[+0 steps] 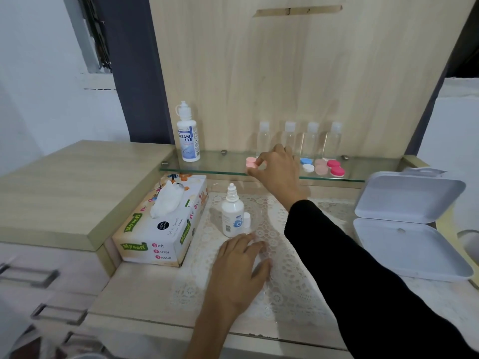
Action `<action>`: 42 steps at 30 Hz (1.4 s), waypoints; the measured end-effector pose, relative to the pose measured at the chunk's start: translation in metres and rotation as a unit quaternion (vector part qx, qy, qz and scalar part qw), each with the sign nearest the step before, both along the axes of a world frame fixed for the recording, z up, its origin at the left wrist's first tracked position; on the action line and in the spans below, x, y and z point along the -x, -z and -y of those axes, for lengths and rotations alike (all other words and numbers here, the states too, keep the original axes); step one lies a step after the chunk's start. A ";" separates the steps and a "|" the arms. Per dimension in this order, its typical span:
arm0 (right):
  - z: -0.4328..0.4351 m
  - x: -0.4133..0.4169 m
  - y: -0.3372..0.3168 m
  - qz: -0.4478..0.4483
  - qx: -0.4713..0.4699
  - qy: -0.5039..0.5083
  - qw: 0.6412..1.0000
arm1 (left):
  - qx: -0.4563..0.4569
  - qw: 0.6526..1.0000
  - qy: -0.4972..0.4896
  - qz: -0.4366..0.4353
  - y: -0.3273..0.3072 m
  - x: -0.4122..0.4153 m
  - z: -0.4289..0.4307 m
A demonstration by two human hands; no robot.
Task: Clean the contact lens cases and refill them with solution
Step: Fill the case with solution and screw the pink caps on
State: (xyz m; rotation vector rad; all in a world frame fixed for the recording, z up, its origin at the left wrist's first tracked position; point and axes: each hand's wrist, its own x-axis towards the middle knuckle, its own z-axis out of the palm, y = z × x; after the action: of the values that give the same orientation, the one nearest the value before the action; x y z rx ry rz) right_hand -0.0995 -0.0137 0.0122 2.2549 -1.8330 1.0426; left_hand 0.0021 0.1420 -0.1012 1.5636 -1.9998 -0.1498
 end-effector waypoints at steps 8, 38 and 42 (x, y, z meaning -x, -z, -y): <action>0.008 -0.004 0.000 0.014 -0.016 0.011 1.000 | 0.003 1.000 0.003 -0.005 -0.001 0.000 0.001; 0.003 0.030 0.010 0.015 0.045 0.080 0.996 | -0.008 1.000 0.002 -0.017 0.000 -0.002 0.002; -0.002 0.032 0.008 0.033 0.036 0.079 0.996 | -0.009 1.000 0.001 -0.018 0.001 -0.003 0.003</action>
State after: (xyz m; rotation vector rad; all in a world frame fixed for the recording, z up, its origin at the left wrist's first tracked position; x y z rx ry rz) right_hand -0.1318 -0.0116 0.0046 2.0220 -1.9290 1.1486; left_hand 0.0050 0.1387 -0.1023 1.5591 -1.9775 -0.1948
